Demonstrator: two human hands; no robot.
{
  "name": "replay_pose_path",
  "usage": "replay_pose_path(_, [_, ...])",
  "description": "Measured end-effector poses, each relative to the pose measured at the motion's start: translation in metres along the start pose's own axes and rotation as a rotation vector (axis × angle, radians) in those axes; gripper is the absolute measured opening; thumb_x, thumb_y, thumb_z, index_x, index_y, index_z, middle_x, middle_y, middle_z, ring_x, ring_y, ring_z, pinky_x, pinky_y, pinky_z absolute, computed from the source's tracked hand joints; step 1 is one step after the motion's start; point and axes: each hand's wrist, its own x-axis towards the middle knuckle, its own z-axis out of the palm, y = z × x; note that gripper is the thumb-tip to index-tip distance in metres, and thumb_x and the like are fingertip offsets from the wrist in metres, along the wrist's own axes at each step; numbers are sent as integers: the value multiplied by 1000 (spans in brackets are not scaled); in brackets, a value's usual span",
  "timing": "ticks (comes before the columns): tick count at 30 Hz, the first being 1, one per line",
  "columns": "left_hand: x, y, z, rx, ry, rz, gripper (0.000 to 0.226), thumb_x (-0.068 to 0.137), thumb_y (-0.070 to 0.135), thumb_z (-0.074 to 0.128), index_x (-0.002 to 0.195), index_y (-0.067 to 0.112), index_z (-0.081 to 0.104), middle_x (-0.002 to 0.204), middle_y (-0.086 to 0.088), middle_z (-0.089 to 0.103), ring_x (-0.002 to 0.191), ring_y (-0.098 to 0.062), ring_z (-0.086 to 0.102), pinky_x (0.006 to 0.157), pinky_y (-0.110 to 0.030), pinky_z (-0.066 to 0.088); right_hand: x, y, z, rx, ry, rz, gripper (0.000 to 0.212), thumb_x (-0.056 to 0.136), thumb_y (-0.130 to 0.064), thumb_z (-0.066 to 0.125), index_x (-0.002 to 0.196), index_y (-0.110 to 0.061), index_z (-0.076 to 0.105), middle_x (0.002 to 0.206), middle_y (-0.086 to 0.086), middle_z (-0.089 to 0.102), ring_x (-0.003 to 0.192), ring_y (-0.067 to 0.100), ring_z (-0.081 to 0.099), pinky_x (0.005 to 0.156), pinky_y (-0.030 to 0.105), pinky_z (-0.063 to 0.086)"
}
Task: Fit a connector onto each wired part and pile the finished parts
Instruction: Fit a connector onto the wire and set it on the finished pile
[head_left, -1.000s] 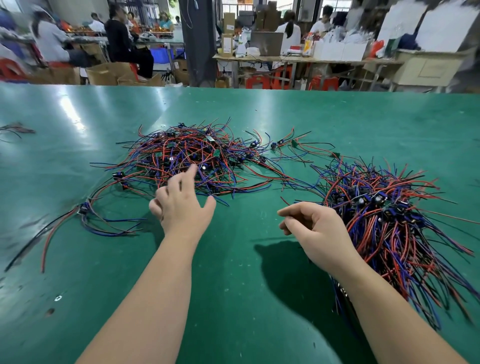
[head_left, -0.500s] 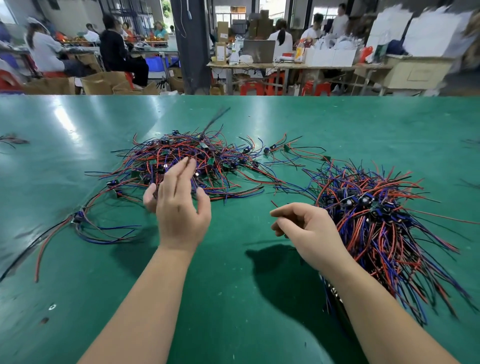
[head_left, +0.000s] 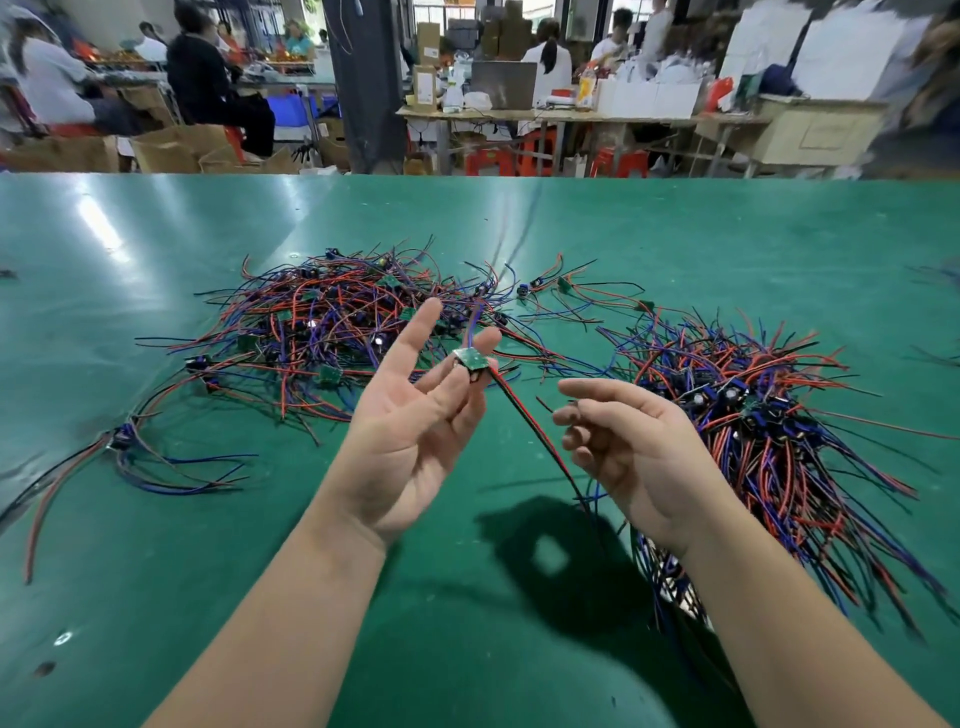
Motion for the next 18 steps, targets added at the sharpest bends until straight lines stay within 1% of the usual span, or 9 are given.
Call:
replay_pose_path(3, [-2, -1, 3, 8, -18, -57, 60, 74, 7, 61, 131, 21, 48, 100, -10, 72, 67, -7, 67, 67, -17, 56, 1, -1, -1, 7, 3, 10, 26, 90, 3, 48, 85, -5, 72, 69, 10, 67, 53, 12, 55, 52, 17, 46])
replay_pose_path(5, [-3, -5, 5, 75, -44, -102, 68, 65, 7, 73, 128, 20, 50, 91, -9, 73, 64, -7, 65, 64, -16, 55, 1, 0, 0, -20, -34, 20, 20, 87, -8, 55, 82, -7, 75, 71, 9, 67, 54, 12, 54, 51, 17, 45])
replay_pose_path(7, [-5, -12, 5, 280, -57, -115, 76, 61, -1, 80, 128, 19, 50, 76, -2, 69, 61, -6, 60, 64, -15, 51, 0, 2, 2, -56, -102, 55, 26, 78, -27, 62, 84, -5, 75, 73, 7, 67, 54, 12, 53, 48, 17, 42])
replay_pose_path(9, [-6, -20, 5, 569, -81, -106, 72, 65, 5, 80, 128, 23, 51, 63, 6, 60, 60, -5, 55, 66, -14, 47, -2, 6, 3, -107, -170, 93, 39, 70, -36, 66, 87, -2, 73, 75, 9, 66, 53, 12, 51, 46, 18, 38])
replay_pose_path(11, [-8, -25, 5, 724, -107, -143, 80, 62, 8, 84, 130, 31, 48, 59, 8, 56, 62, -8, 53, 70, -19, 46, -4, 10, 2, -188, -219, 115, 40, 63, -33, 72, 88, -2, 72, 78, 12, 67, 59, 15, 53, 52, 21, 39])
replay_pose_path(13, [-9, -28, 3, 786, -121, -181, 94, 60, 13, 84, 138, 36, 38, 60, 4, 57, 66, -13, 55, 74, -25, 46, -4, 11, 0, -271, -216, 140, 39, 54, -27, 79, 86, -5, 73, 83, 15, 69, 74, 24, 57, 65, 30, 41])
replay_pose_path(14, [-10, -29, 2, 818, -133, -185, 102, 59, 14, 84, 143, 38, 31, 61, 1, 59, 66, -15, 56, 74, -25, 46, -4, 11, -1, -303, -201, 155, 39, 52, -23, 81, 85, -5, 72, 83, 17, 68, 78, 26, 56, 66, 32, 39])
replay_pose_path(16, [-10, -30, 0, 917, -166, -154, 112, 61, 14, 84, 144, 47, 17, 64, 1, 64, 64, -13, 59, 67, -20, 46, -4, 11, -2, -356, -155, 187, 32, 58, -12, 81, 87, -4, 70, 80, 17, 65, 70, 24, 54, 60, 30, 37])
replay_pose_path(18, [-10, -30, -1, 1037, -190, -111, 114, 62, 17, 83, 139, 57, 8, 69, 2, 69, 64, -11, 63, 64, -21, 47, -4, 11, -3, -423, -108, 199, 23, 66, -7, 80, 85, -4, 68, 75, 14, 64, 57, 16, 52, 53, 25, 37])
